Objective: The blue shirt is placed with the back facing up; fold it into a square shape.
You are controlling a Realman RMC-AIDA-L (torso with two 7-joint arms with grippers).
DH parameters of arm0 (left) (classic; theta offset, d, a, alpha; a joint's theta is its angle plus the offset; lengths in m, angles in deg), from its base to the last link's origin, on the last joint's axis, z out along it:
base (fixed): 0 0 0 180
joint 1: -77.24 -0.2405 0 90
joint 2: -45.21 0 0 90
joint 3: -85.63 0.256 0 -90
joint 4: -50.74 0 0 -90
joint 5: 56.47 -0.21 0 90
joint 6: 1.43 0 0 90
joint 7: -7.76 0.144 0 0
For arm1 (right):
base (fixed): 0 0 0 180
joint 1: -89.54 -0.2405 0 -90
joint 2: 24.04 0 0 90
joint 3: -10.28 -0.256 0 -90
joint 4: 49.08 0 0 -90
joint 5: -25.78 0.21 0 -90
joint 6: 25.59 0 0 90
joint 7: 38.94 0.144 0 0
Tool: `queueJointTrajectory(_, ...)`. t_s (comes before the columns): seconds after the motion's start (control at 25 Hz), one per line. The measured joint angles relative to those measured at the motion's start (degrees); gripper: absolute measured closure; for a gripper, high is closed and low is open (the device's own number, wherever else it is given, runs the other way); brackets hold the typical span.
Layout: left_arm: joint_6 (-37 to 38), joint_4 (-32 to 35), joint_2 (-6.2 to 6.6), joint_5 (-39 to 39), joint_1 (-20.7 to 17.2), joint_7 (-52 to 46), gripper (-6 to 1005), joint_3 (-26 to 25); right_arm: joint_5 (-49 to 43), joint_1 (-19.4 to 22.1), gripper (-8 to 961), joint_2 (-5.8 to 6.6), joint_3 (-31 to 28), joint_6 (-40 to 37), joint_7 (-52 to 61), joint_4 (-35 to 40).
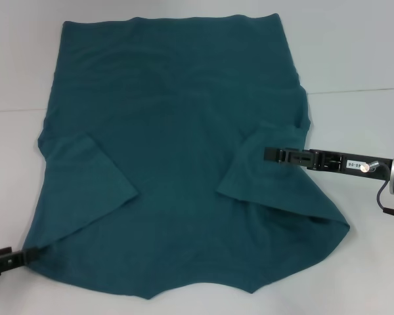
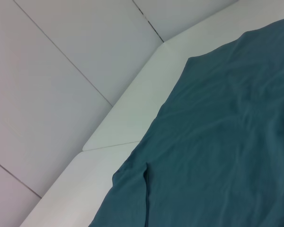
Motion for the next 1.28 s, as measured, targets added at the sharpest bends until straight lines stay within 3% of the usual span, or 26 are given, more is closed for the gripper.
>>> queueJointTrajectory(1.28, 0.2, -0.2, -0.19, -2.2, 2.0, -4.2, 247, 5.1, 0.4, 0.5, 54, 0.0, -0.1, -0.1, 0.2, 0.0)
